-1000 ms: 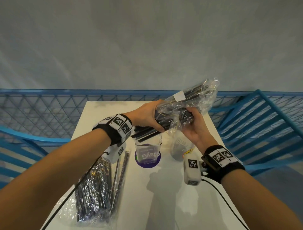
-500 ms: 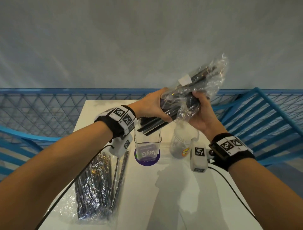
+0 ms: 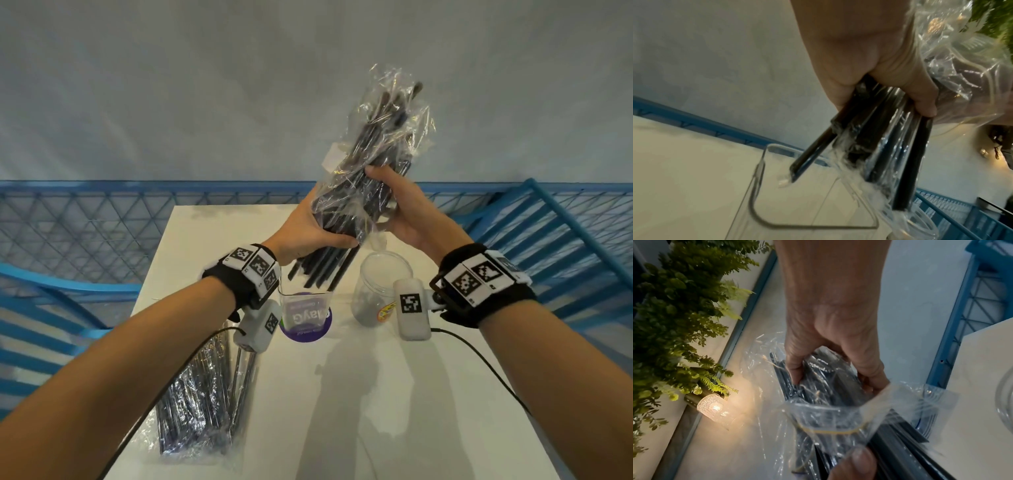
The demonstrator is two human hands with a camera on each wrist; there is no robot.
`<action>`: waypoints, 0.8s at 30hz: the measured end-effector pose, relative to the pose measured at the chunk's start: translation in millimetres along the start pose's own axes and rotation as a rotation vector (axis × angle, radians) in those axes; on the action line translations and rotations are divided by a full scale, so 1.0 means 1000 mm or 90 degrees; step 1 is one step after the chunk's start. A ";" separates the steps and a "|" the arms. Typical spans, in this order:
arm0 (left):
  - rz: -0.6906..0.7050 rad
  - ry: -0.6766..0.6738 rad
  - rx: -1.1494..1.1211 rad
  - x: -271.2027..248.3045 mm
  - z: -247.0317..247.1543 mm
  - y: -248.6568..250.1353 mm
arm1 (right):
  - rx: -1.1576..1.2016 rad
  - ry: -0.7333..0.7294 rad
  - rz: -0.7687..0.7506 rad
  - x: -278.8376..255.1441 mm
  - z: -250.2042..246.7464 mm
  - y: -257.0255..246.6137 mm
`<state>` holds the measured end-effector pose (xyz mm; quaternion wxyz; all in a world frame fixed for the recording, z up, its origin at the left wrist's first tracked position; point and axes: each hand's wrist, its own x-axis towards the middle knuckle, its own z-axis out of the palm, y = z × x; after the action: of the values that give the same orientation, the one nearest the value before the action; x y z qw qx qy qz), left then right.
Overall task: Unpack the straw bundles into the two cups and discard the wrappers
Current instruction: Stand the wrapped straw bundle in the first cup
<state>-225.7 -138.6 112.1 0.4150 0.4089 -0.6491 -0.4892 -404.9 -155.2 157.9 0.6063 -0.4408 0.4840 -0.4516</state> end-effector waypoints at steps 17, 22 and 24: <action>-0.034 0.100 -0.045 -0.018 -0.025 -0.028 | -0.064 -0.006 0.005 0.006 0.056 0.001; -0.059 0.114 -0.053 -0.023 -0.025 -0.038 | -0.079 0.006 0.032 0.008 0.062 0.011; -0.076 0.110 -0.040 -0.024 -0.026 -0.042 | -0.079 0.011 0.039 0.009 0.063 0.013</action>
<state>-188.9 -131.9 72.5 0.4521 0.4741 -0.5698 -0.4960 -339.9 -154.8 152.6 0.5870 -0.4584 0.5295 -0.4062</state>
